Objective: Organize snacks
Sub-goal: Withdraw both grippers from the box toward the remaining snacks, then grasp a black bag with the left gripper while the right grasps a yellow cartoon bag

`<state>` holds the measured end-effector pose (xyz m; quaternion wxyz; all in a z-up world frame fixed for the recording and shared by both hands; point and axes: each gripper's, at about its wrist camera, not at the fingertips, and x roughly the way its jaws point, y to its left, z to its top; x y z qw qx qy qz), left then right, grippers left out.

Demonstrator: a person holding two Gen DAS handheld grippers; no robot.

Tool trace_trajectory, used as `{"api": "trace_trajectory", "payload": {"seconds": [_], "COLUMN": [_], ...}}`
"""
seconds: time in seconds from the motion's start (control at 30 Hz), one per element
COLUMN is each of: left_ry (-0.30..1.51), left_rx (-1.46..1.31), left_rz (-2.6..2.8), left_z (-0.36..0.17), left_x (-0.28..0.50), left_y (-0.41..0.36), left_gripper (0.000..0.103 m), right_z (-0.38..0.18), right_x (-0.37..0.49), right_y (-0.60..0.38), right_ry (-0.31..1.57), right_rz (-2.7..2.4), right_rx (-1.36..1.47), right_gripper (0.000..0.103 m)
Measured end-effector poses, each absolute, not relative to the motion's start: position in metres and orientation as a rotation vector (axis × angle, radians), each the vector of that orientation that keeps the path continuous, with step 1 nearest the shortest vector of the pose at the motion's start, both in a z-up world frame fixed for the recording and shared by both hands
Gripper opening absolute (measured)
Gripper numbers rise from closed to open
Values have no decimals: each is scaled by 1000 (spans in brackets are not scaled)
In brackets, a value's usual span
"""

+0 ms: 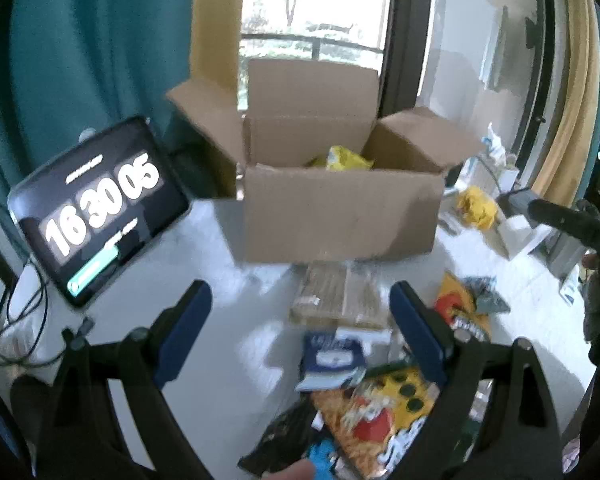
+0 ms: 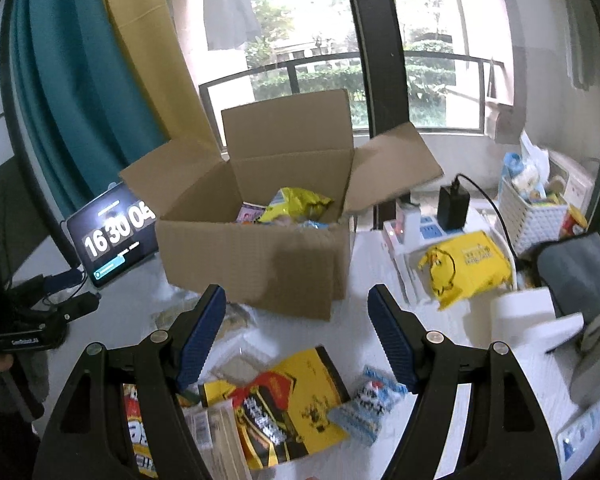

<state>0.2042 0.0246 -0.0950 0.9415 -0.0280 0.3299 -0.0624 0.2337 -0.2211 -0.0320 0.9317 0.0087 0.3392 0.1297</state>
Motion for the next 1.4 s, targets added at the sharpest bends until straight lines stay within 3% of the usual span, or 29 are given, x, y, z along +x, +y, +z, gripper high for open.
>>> {"api": "trace_trajectory", "payload": {"seconds": [0.57,0.97,1.1,1.33,1.4], "left_ry": [819,869,881,893,899], "left_rx": [-104,-95,-86,-71,-65], "left_rz": [-130,-114,-121,-161,-178], "left_z": [-154,-178,-184,-195,-199], "left_x": [174,163,164,169,171], "left_y": [22,36,42,47,47], "left_gripper": [92,92,92,91,88], "right_z": [-93,-110,-124,-144,-149], "right_x": [210,183,185,194,196], "right_y": [-252,-156,-124,-90,-88], "right_ry": [825,922,976,1061,1080], "right_rz": [217,544,612,662,665], "right_rx": [130,55,52,-5,-15], "right_gripper": [77,74,63,59,48]}}
